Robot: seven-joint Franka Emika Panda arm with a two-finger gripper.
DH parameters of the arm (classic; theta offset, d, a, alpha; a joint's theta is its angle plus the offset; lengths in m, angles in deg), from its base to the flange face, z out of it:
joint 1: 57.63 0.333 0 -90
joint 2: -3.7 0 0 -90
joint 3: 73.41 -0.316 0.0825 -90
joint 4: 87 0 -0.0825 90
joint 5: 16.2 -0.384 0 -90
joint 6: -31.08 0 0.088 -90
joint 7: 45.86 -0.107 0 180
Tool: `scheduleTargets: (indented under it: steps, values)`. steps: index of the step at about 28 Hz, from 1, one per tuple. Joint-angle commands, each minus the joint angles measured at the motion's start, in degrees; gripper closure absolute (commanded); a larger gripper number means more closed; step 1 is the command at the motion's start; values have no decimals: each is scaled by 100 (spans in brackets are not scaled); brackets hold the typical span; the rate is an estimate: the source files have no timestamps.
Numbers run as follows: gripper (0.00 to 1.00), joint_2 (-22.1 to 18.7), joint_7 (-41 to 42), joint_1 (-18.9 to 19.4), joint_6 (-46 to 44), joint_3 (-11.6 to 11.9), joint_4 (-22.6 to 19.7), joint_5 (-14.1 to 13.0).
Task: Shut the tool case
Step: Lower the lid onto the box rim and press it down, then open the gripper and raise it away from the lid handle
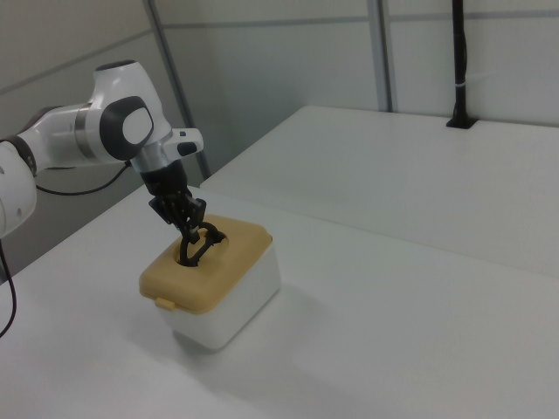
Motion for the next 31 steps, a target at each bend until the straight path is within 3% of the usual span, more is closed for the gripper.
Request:
scheduleTargets:
  steps: [1, 2, 4, 19, 31]
  values:
    - [77, 52, -284, 189, 146, 108, -37, 76]
    - [59, 61, -311, 189, 146, 108, -37, 76]
    - [0, 96, -363, 189, 146, 108, -37, 85]
    - [0, 69, -522, 171, 208, 222, -2, 50]
    - [0, -282, -487, 118, -186, 231, 121, -12]
